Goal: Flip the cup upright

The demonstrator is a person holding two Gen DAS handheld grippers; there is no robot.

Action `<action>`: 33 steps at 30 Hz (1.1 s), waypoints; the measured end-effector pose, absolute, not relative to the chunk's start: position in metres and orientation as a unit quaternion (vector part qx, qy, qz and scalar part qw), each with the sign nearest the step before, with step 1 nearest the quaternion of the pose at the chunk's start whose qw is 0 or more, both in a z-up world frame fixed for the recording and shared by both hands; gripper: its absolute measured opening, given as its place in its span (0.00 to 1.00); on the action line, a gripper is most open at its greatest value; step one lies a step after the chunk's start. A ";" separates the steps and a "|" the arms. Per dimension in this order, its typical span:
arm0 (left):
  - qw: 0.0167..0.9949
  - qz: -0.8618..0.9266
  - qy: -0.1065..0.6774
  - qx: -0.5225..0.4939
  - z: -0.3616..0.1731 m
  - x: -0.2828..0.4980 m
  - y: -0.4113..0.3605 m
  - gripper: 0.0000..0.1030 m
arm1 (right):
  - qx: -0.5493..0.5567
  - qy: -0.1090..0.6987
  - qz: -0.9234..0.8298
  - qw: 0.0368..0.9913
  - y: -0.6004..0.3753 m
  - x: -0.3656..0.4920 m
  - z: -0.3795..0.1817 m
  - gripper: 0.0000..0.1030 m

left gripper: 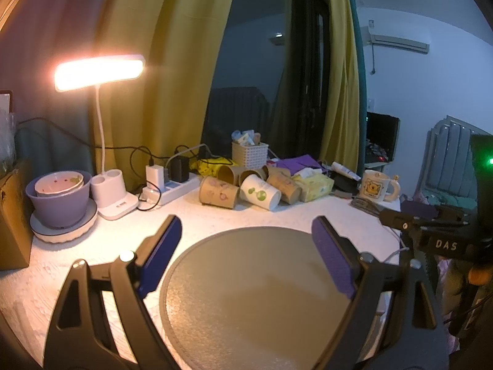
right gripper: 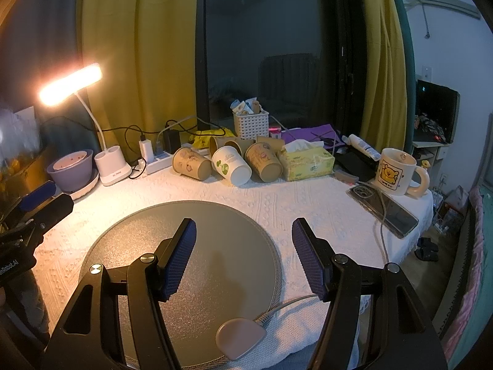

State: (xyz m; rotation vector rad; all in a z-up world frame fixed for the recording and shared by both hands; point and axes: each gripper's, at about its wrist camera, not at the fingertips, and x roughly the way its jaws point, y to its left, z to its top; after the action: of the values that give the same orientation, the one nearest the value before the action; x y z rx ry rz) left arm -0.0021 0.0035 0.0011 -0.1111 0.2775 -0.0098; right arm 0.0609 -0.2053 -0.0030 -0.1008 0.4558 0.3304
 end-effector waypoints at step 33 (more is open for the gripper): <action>0.988 -0.005 0.142 -0.055 -0.004 0.000 0.000 0.85 | -0.046 0.224 0.164 0.960 -0.207 0.062 -0.003 0.66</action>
State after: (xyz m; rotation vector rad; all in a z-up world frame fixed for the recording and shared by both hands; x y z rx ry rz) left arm -0.0004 0.0004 -0.0042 -0.1104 0.2856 -0.0108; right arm 0.0617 -0.2072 -0.0033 -0.0941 0.4541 0.3334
